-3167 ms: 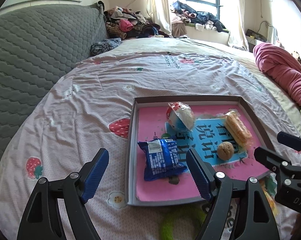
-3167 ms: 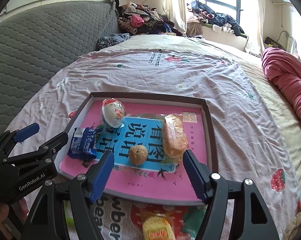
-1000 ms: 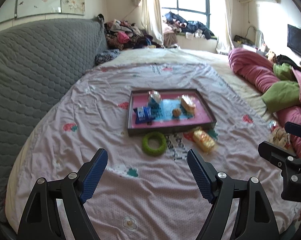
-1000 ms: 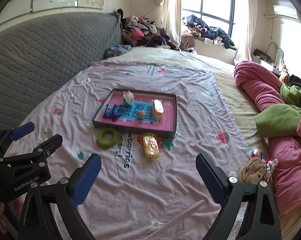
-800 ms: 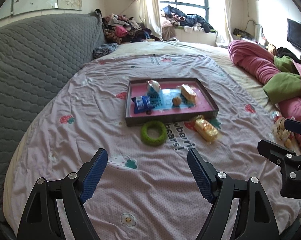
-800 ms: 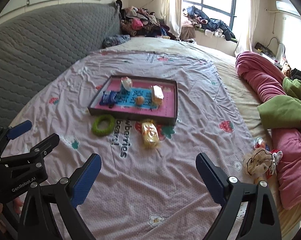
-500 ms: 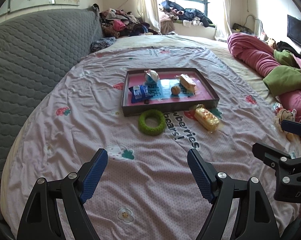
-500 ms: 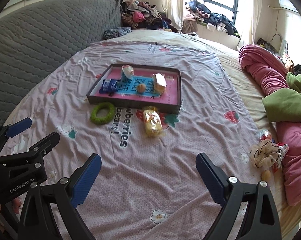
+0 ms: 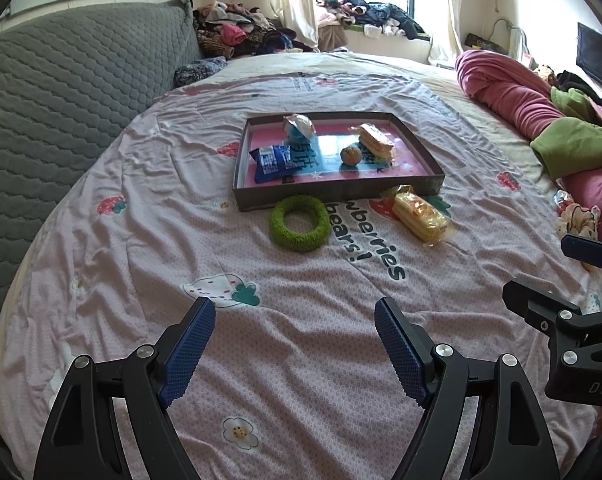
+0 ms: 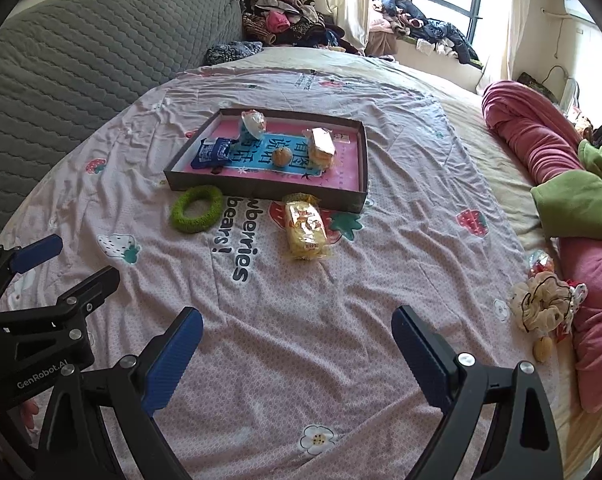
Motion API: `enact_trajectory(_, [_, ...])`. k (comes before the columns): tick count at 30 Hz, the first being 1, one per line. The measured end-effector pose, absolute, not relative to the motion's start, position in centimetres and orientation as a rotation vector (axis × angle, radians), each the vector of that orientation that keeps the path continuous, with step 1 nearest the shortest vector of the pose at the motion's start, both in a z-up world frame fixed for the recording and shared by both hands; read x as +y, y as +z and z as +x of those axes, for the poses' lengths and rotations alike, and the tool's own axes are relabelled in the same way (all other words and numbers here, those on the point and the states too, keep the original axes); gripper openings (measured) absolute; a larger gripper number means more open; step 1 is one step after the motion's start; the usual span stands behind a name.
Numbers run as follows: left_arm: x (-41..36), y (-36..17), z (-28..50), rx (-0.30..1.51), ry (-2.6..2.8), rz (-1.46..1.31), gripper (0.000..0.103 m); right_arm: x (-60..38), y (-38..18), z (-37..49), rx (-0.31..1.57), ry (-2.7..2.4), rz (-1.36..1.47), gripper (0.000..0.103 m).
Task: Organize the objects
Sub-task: 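Move the left tool to the green ring while the right tool approaches the yellow cake pack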
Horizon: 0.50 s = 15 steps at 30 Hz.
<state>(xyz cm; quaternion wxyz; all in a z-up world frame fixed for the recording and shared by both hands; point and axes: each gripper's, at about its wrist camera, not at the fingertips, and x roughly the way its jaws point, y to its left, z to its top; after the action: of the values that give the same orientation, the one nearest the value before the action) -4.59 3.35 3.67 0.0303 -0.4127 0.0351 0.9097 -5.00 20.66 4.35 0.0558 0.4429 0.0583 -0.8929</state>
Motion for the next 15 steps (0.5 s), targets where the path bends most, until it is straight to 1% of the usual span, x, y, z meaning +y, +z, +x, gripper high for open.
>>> enact_trajectory(15, [3.5, 1.5, -8.2, 0.108, 2.782, -1.324, 0.083, 20.7, 2.6, -8.0, 0.167, -2.688, 1.374, 0.096])
